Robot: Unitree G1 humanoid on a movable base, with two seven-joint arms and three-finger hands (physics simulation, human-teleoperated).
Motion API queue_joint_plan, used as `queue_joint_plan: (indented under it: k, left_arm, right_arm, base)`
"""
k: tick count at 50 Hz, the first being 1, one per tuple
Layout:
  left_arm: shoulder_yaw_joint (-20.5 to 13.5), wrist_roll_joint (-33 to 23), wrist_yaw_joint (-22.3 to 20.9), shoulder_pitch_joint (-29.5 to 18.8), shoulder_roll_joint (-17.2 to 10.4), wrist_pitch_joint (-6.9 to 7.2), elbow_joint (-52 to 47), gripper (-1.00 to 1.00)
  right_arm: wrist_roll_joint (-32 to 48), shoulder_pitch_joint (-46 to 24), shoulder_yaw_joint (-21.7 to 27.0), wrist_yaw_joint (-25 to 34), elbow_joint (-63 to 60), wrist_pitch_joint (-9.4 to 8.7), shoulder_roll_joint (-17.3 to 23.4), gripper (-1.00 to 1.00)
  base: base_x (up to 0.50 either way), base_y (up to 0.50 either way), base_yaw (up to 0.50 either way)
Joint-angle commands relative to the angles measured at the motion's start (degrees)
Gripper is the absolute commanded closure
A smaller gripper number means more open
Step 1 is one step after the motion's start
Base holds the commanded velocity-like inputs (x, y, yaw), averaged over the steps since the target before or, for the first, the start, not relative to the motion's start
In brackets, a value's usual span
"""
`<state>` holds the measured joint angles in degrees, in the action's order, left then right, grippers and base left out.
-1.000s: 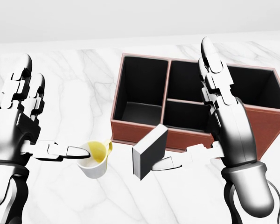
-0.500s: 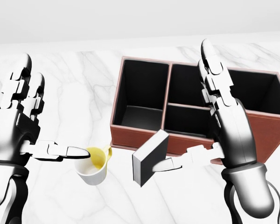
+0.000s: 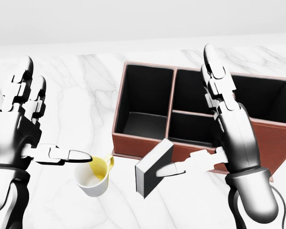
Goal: Pick up the book and place it in the caddy.
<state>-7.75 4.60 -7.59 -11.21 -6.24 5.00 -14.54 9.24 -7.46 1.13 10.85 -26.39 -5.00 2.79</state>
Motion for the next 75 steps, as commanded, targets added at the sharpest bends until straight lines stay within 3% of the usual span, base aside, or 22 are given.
queue_joint_plan:
  k: [1,30,34,41,44,46,51,54,62,75]
  left_arm:
    - [-0.07,0.04,0.02,0.04,-0.03,0.0,0.29,-1.0]
    - [-0.22,0.17,-0.03,0.26,-0.07,0.0,0.51,-1.0]
    - [-0.22,0.25,0.06,0.21,-0.08,0.0,0.14,-1.0]
    - [-0.44,0.58,-0.05,0.44,-0.13,0.0,-1.46,-1.0]
    - [-0.71,0.81,-0.21,0.56,-0.28,0.0,-1.87,-1.0]
    - [-0.91,0.96,-0.29,0.48,-0.4,0.0,-1.61,-1.0]
    - [-1.42,1.56,-0.12,0.04,-0.63,0.0,-0.75,-1.0]
    - [-1.43,1.71,-0.11,0.07,-0.76,0.0,-0.34,-1.0]
    - [-1.82,2.19,-0.1,0.1,-0.98,0.0,0.15,-1.0]
    - [-1.65,2.19,-0.12,0.32,-0.96,0.0,1.69,-1.0]
  right_arm:
    - [0.05,0.18,-0.03,0.07,0.3,0.0,-0.02,-1.0]
    - [1.02,-0.17,-0.6,0.09,1.37,0.0,0.08,-1.0]
    - [6.35,-0.05,-2.06,0.85,3.79,0.0,0.91,-1.0]
    - [22.95,-1.48,-5.2,1.13,9.72,0.0,0.64,-1.0]
    - [33.93,-2.66,-6.46,-0.45,15.16,3.4,1.84,-1.0]
    - [35.15,-2.74,-6.45,1.9,16.22,3.4,0.59,-1.0]
    - [42.59,-4.86,-6.34,0.53,21.86,8.37,1.55,-1.0]
    - [46.29,-5.49,-6.44,1.67,22.7,10.0,1.89,-1.0]
    - [59.31,-4.36,-8.5,3.11,21.95,10.0,2.05,-1.0]
    - [67.74,-3.95,-10.7,4.62,23.48,10.0,0.78,-1.0]
  base:
    - [0.06,0.0,0.0]
    - [0.04,0.0,0.0]
    - [0.0,0.0,0.0]
    - [0.0,0.0,0.0]
    - [0.0,0.0,0.0]
    - [0.0,0.0,0.0]
    - [0.0,0.0,0.0]
    - [0.0,0.0,0.0]
    - [0.0,0.0,0.0]
    - [0.0,0.0,0.0]
